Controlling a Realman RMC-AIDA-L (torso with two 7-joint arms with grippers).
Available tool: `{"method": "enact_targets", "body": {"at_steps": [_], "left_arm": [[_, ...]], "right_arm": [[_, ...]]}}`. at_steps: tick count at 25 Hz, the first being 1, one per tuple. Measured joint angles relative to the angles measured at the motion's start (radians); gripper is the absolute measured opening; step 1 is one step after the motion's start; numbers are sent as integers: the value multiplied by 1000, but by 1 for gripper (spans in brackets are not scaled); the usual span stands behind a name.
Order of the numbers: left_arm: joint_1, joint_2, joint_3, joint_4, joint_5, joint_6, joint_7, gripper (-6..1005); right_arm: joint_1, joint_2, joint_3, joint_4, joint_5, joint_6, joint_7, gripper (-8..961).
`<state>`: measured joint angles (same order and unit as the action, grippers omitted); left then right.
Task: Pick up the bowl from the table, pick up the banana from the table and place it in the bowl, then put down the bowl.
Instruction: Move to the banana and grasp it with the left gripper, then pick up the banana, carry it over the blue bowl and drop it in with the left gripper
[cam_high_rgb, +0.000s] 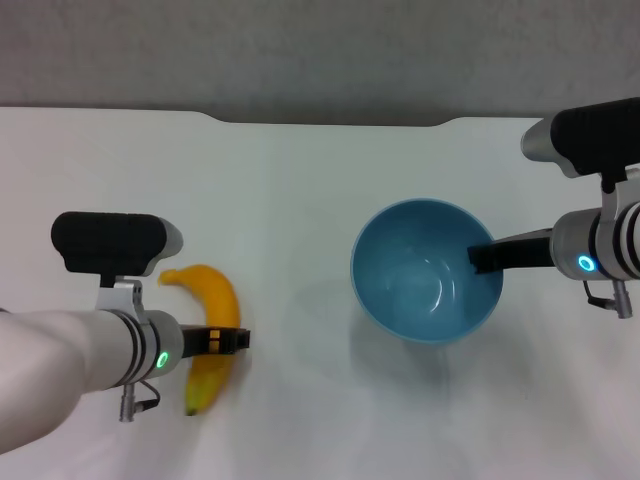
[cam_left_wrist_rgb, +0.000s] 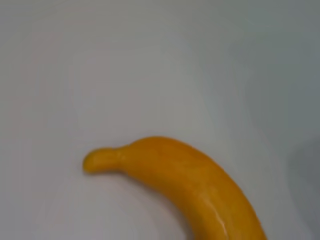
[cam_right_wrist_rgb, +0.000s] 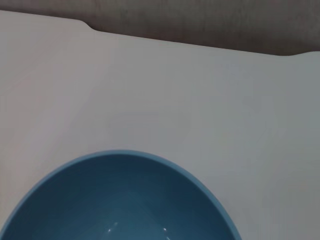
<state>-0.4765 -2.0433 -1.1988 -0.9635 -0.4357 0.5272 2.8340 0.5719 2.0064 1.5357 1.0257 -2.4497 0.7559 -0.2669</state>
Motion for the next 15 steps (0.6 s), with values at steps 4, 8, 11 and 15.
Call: {"method": "enact_targets", "body": {"at_steps": [4, 8, 11, 15], "left_arm": [[-2, 0, -1, 11, 0, -9, 0, 697], [4, 0, 1, 2, 0, -17, -1, 570], [24, 2, 0, -32, 6, -17, 3, 519], [88, 6, -47, -124, 60, -16, 6, 509]], "right_arm": [[-2, 0, -1, 0, 0, -2, 0, 30], [-12, 0, -2, -5, 1, -7, 0, 31], [-26, 0, -2, -7, 2, -13, 0, 31], [-28, -3, 0, -23, 18, -6, 0, 31]]}}
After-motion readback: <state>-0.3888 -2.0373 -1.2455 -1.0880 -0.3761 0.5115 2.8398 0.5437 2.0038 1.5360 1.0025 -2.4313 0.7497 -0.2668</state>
